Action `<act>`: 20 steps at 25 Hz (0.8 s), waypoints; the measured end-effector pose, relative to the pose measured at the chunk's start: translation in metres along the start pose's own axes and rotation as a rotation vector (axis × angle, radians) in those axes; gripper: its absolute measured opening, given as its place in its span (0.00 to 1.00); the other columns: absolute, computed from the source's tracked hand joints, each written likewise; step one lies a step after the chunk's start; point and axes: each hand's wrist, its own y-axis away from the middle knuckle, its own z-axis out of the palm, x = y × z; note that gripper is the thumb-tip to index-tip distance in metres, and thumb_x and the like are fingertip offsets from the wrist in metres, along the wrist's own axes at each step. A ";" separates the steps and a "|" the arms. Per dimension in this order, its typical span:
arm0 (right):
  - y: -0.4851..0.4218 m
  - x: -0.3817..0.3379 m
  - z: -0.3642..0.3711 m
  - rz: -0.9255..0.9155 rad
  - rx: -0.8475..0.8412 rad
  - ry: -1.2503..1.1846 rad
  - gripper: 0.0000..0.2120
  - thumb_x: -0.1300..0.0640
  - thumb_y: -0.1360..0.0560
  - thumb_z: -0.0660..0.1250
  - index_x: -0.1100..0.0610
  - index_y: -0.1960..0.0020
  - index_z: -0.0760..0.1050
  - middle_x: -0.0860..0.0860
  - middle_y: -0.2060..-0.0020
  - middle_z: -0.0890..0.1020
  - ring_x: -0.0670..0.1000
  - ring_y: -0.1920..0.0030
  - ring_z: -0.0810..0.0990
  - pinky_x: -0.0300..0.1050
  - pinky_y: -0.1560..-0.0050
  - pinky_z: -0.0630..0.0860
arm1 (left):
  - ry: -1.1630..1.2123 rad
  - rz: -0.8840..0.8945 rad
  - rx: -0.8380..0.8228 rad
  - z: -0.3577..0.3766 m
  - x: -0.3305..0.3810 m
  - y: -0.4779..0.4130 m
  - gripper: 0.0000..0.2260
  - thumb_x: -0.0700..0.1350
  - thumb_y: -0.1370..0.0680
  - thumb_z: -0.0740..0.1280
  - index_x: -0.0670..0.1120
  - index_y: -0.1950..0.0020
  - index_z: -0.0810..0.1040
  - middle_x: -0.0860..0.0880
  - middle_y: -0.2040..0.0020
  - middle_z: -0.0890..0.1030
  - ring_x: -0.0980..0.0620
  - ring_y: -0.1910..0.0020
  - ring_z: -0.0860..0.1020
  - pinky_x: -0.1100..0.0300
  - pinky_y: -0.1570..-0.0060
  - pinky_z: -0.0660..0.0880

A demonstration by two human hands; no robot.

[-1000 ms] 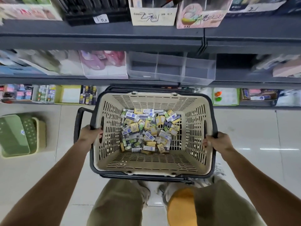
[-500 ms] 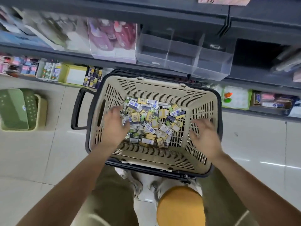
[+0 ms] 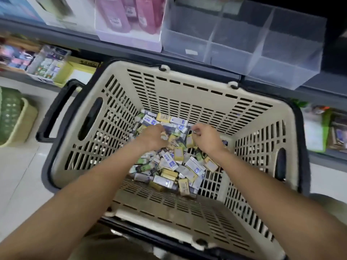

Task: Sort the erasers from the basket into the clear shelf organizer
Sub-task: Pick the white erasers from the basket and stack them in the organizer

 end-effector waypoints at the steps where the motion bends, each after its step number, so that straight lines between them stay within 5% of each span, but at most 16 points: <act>1: -0.009 -0.004 0.006 -0.069 0.017 0.012 0.14 0.60 0.24 0.62 0.56 0.39 0.75 0.55 0.42 0.78 0.55 0.45 0.78 0.49 0.45 0.75 | -0.025 0.005 0.014 -0.003 -0.006 -0.005 0.26 0.48 0.25 0.68 0.44 0.30 0.65 0.45 0.36 0.72 0.47 0.44 0.75 0.58 0.50 0.72; 6: -0.029 -0.011 0.034 -0.234 0.065 0.322 0.20 0.67 0.25 0.60 0.57 0.35 0.69 0.55 0.40 0.70 0.58 0.45 0.74 0.47 0.57 0.71 | -0.054 0.061 0.088 -0.019 -0.022 -0.018 0.27 0.49 0.25 0.68 0.45 0.29 0.64 0.44 0.34 0.71 0.46 0.40 0.74 0.54 0.44 0.73; 14: -0.018 -0.007 0.036 -0.127 0.109 0.442 0.17 0.61 0.25 0.63 0.55 0.37 0.67 0.56 0.44 0.73 0.58 0.51 0.77 0.46 0.63 0.70 | -0.056 0.118 0.100 -0.027 -0.012 -0.014 0.26 0.50 0.24 0.67 0.44 0.29 0.65 0.45 0.31 0.69 0.46 0.36 0.70 0.55 0.39 0.69; 20: -0.026 -0.010 0.045 -0.215 0.073 0.547 0.24 0.61 0.25 0.61 0.49 0.30 0.63 0.52 0.42 0.73 0.58 0.46 0.76 0.47 0.61 0.70 | 0.026 0.160 0.048 -0.020 -0.011 -0.017 0.24 0.49 0.26 0.69 0.44 0.32 0.67 0.46 0.36 0.73 0.50 0.44 0.73 0.60 0.48 0.69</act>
